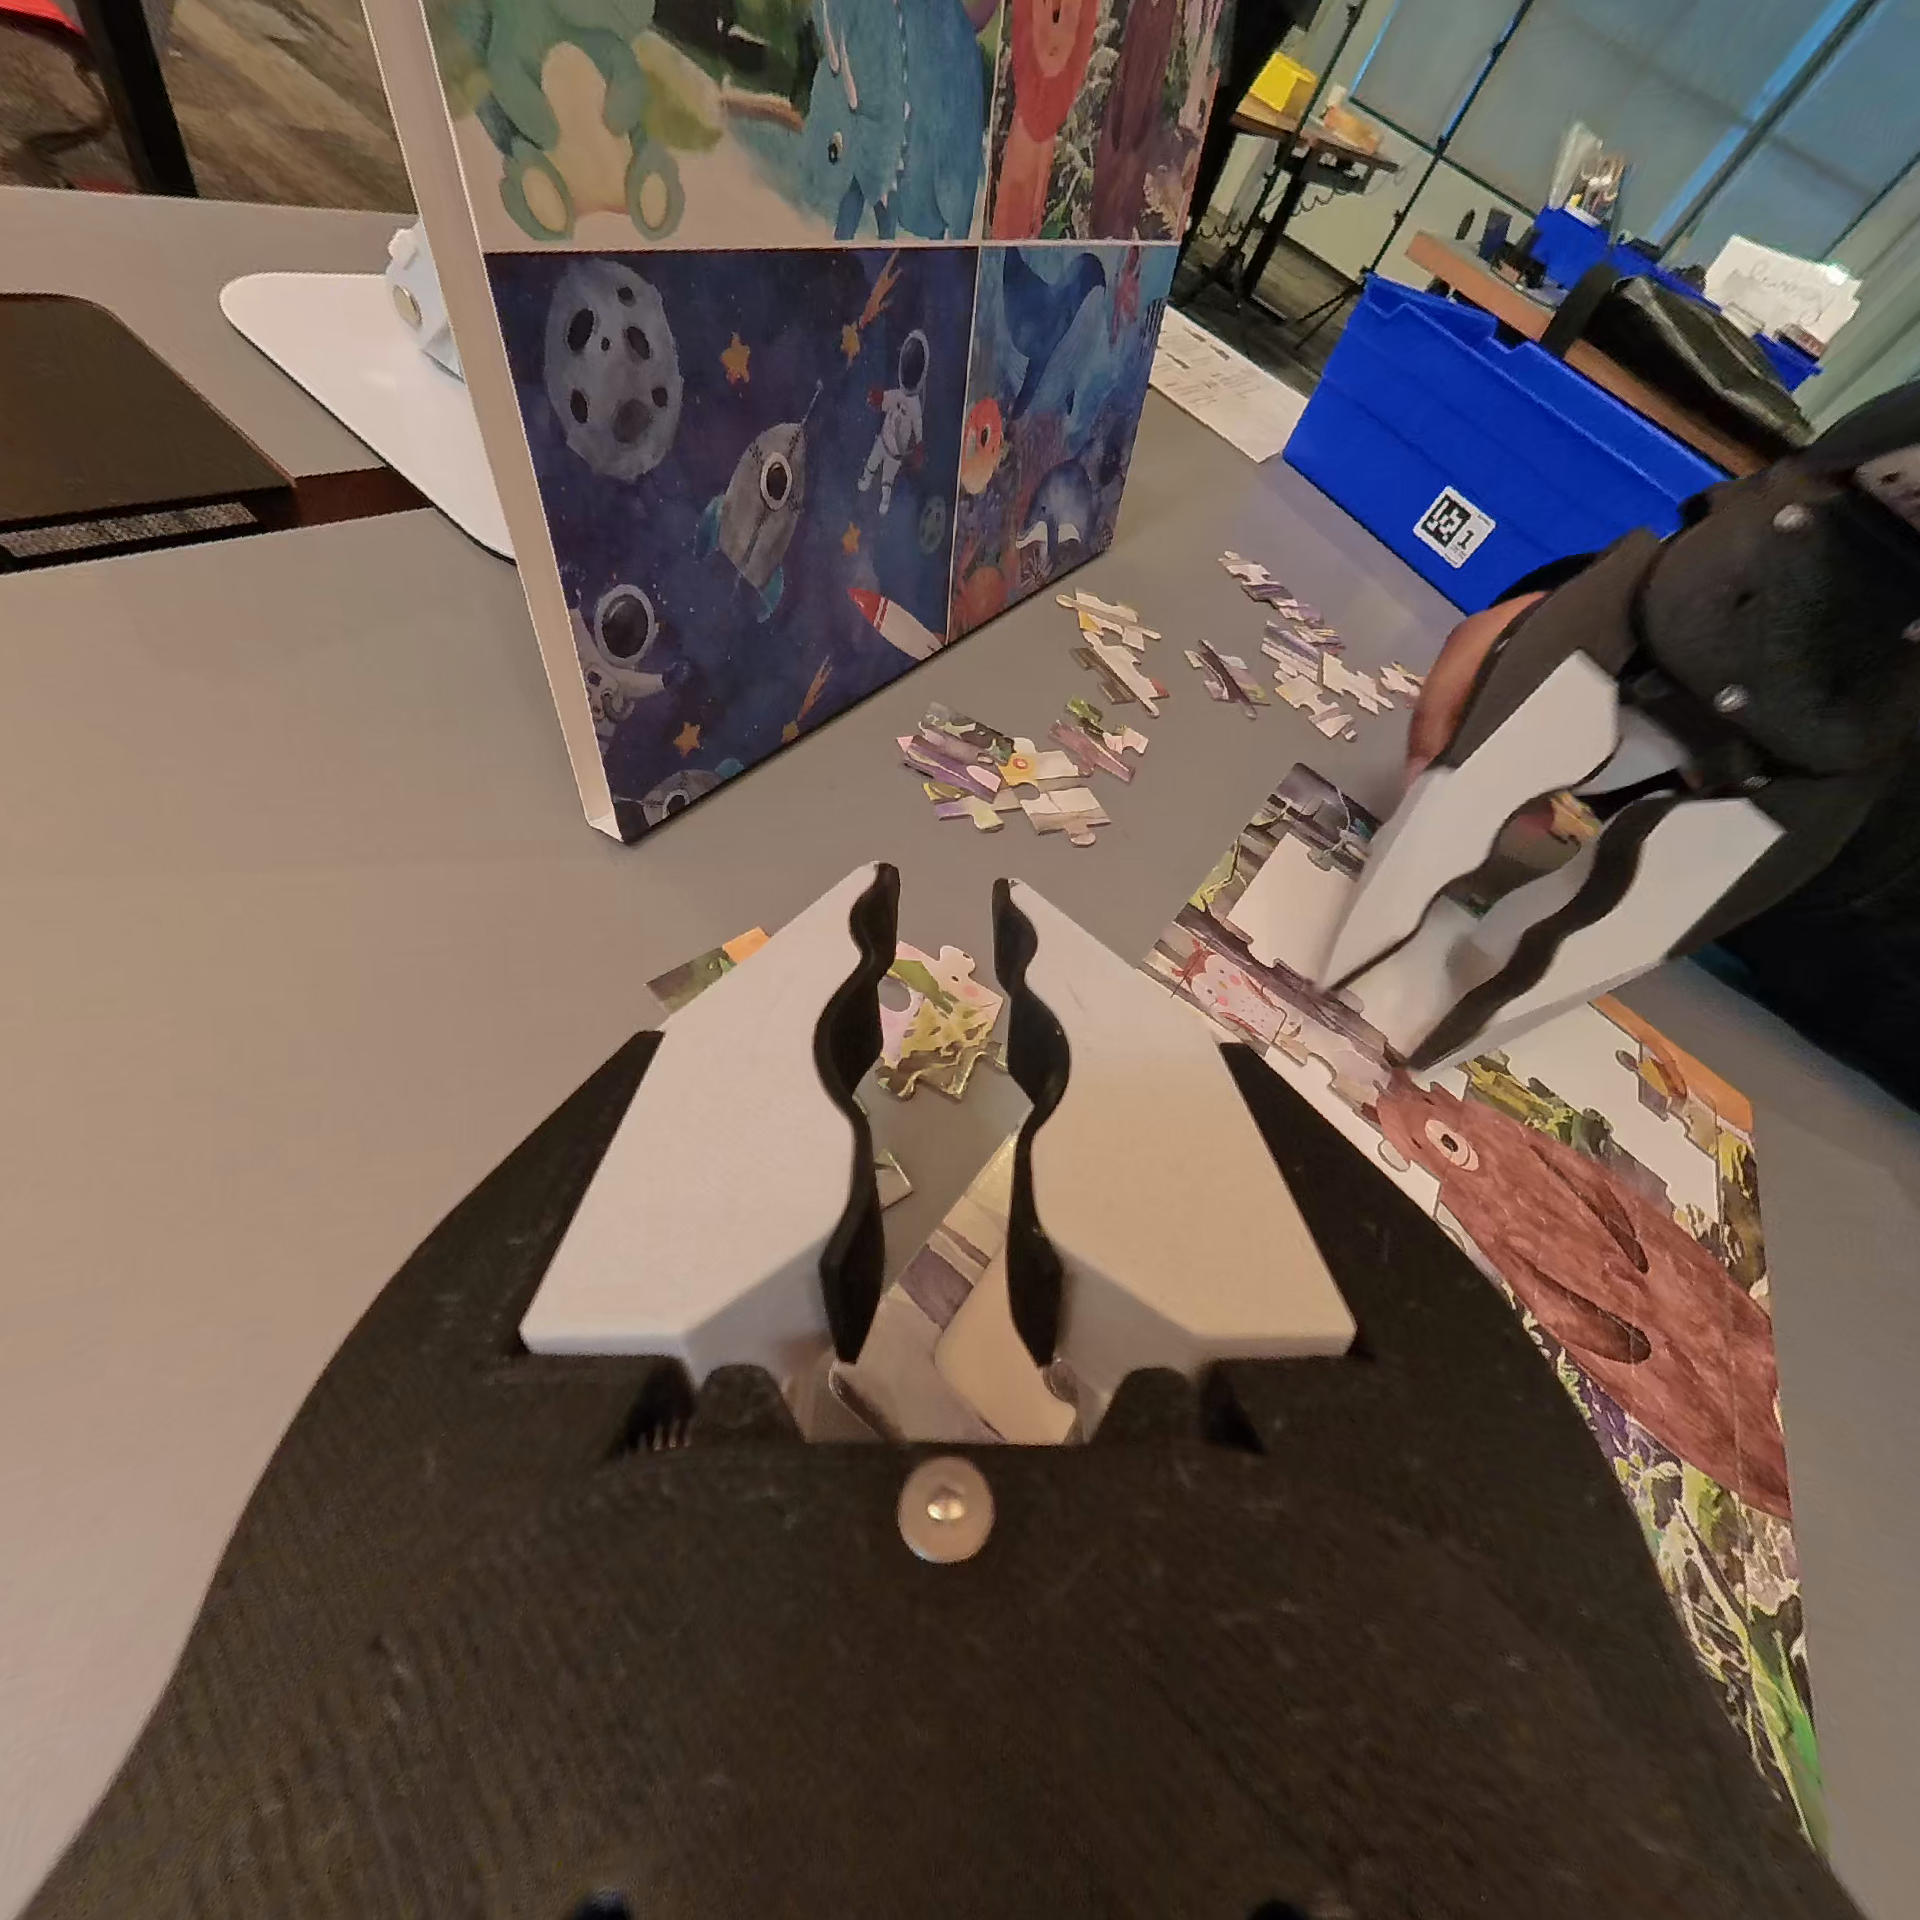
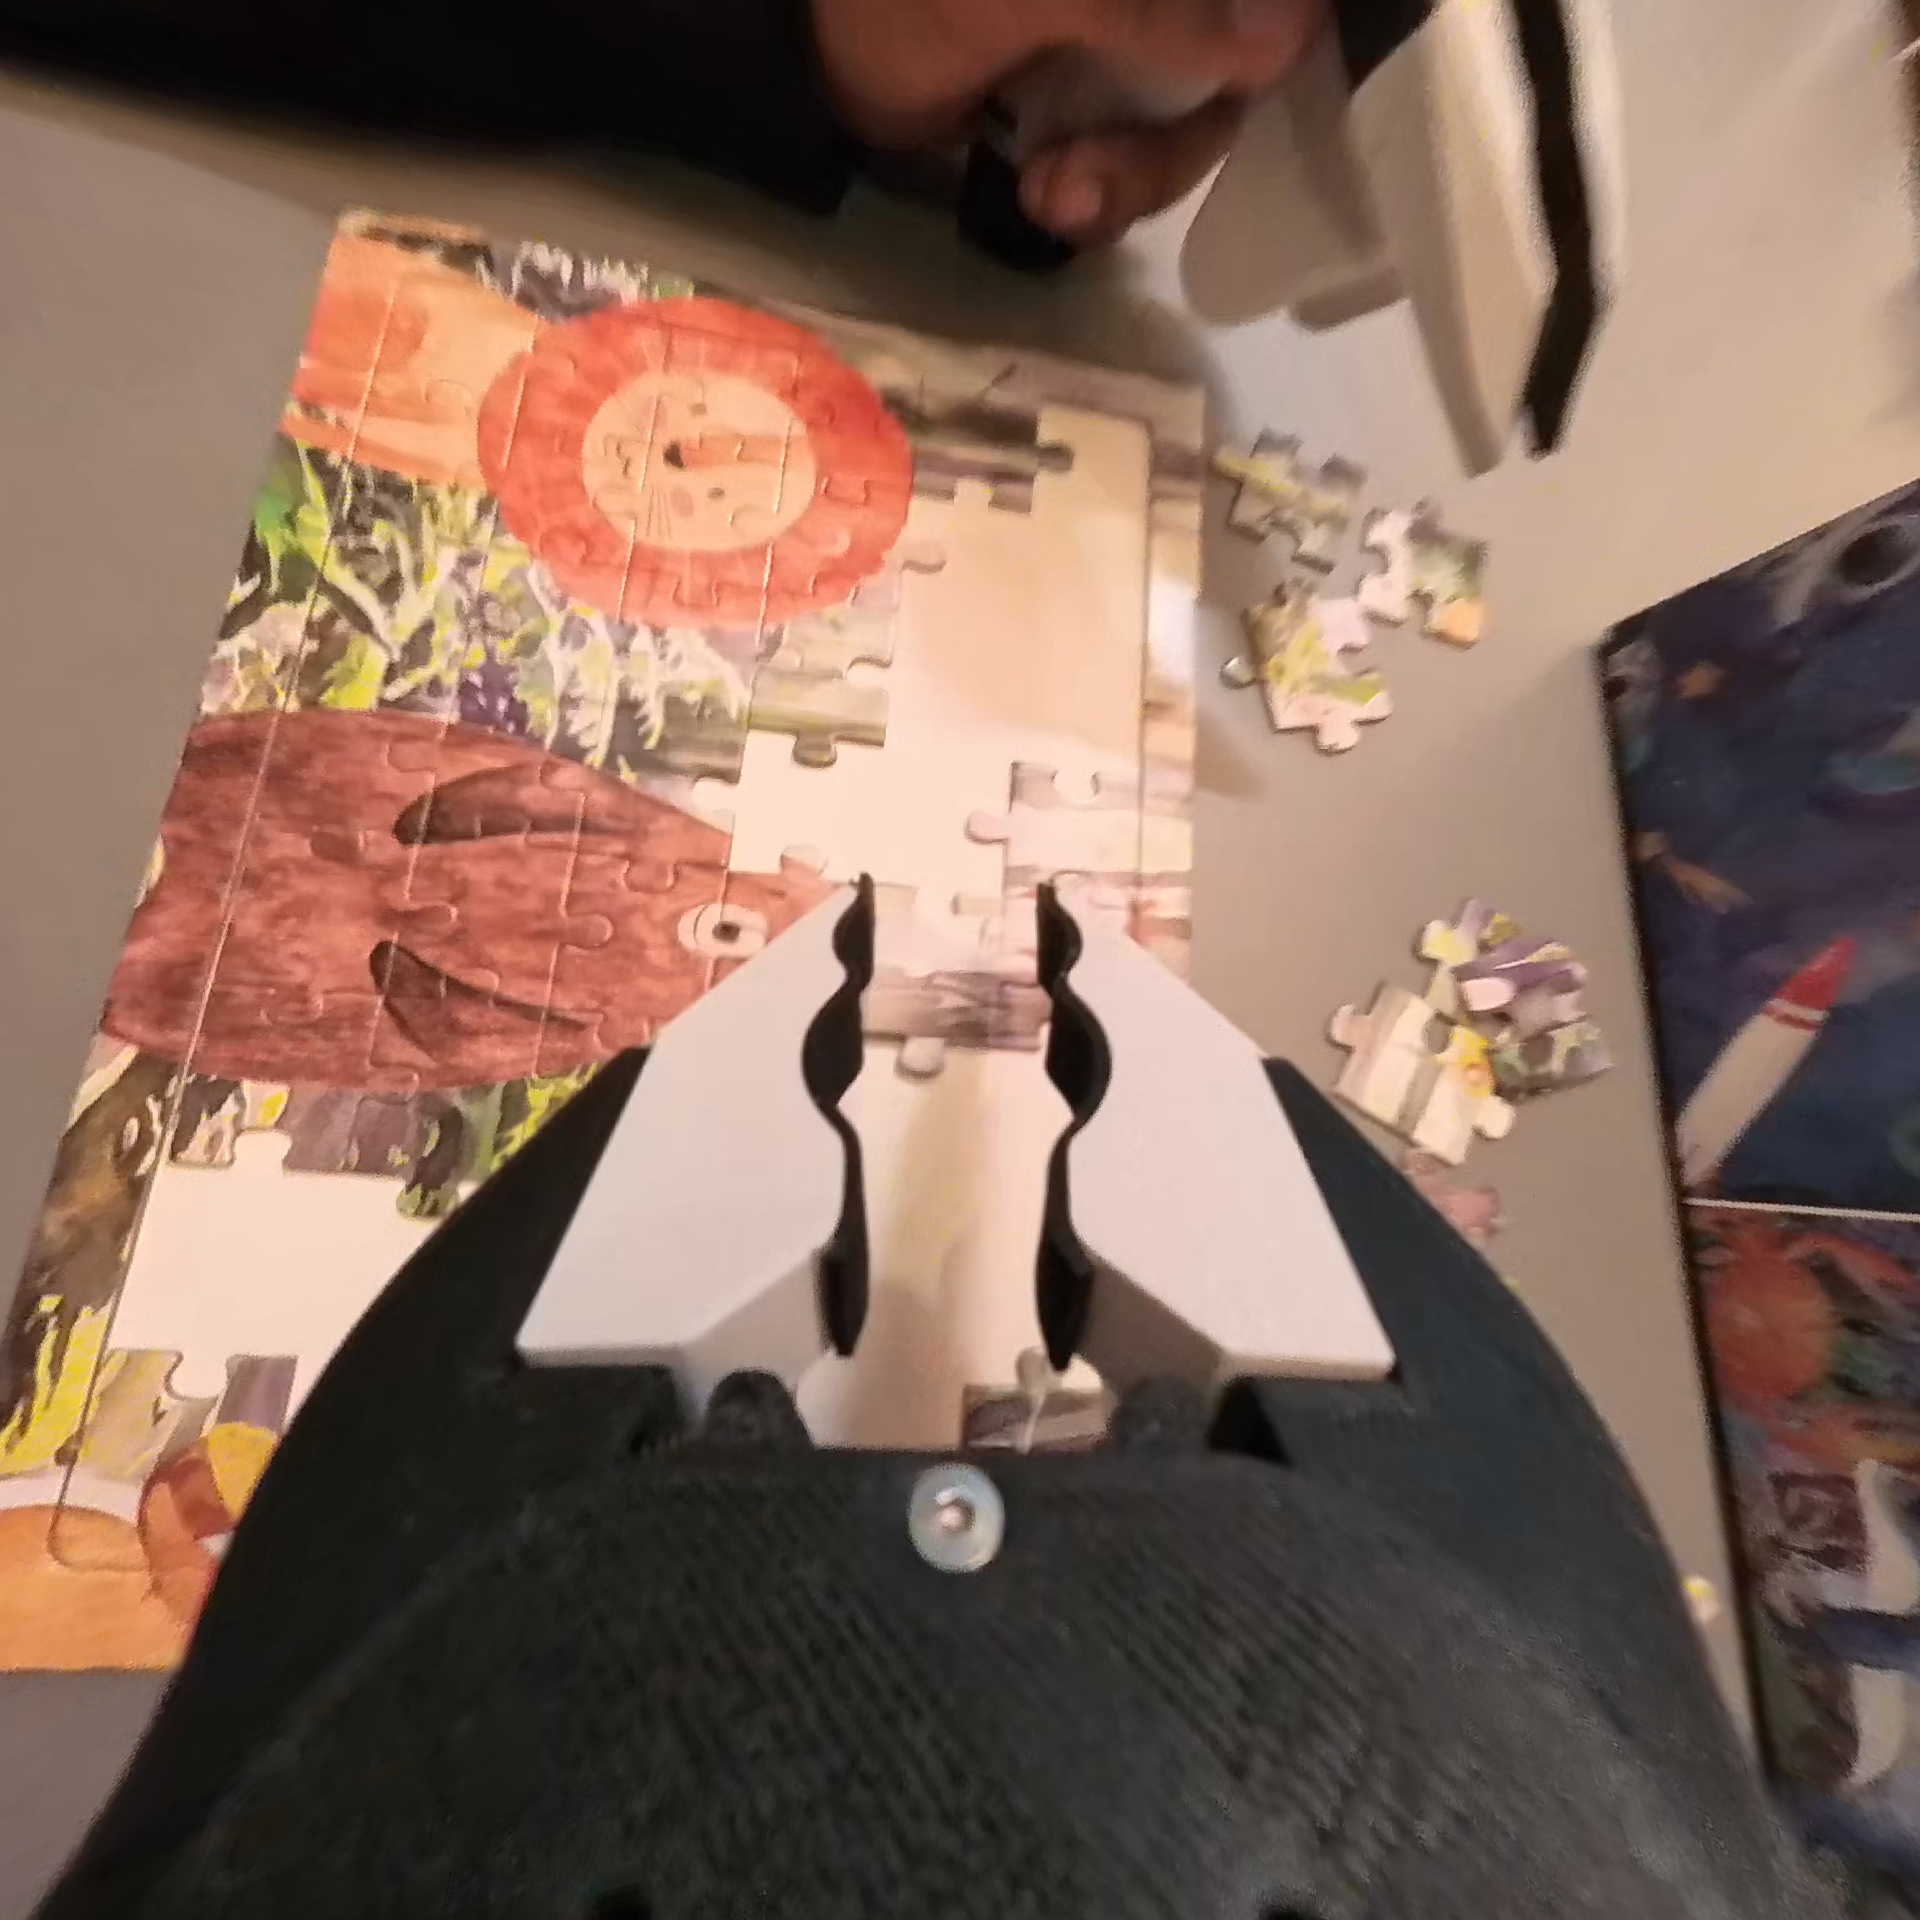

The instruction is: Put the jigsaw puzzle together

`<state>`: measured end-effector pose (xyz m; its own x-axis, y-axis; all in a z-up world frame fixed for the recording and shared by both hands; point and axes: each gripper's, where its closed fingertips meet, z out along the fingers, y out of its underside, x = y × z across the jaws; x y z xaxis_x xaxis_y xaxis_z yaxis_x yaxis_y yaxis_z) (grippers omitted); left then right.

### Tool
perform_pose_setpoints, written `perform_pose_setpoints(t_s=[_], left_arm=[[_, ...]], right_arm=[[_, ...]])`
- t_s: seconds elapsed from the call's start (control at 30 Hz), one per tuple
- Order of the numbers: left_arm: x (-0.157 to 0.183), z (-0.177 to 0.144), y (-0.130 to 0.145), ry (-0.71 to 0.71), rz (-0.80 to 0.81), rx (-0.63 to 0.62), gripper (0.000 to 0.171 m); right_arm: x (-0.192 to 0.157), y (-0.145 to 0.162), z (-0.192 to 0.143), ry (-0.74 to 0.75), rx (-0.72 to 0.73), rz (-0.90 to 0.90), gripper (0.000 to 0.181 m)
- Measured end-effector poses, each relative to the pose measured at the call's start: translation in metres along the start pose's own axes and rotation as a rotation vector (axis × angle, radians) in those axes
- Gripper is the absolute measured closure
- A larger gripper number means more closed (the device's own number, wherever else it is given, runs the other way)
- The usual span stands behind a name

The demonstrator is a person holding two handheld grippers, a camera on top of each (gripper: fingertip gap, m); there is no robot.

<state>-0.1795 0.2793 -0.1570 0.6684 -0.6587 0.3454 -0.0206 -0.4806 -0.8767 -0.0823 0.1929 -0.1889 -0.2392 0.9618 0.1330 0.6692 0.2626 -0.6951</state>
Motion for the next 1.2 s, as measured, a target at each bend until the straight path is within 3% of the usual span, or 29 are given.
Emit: perform_pose_setpoints(t_s=[0.17,0.4,0.77,0.97,1.07,1.2], left_arm=[[0.000,0.000,0.000,-0.009,0.009,0.000,0.156],[-0.002,0.000,0.000,-0.049,0.037,-0.003,0.155],[0.002,0.007,0.008,-0.092,0.124,-0.067,0.155],[0.006,0.011,0.013,-0.089,0.169,-0.101,0.155],[0.008,0.012,0.014,-0.092,0.190,-0.106,0.155],[0.010,0.013,0.016,-0.088,0.206,-0.124,0.155]], right_arm=[[0.013,-0.040,-0.031,0.121,0.323,0.067,0.147],[0.026,-0.039,-0.066,0.242,0.544,0.202,0.146],[0.013,-0.026,-0.059,0.280,0.445,0.238,0.133],[0.017,-0.004,-0.059,0.358,0.360,0.267,0.130],[0.030,0.009,-0.067,0.408,0.348,0.318,0.140],[0.033,0.020,-0.063,0.398,0.312,0.382,0.170]])
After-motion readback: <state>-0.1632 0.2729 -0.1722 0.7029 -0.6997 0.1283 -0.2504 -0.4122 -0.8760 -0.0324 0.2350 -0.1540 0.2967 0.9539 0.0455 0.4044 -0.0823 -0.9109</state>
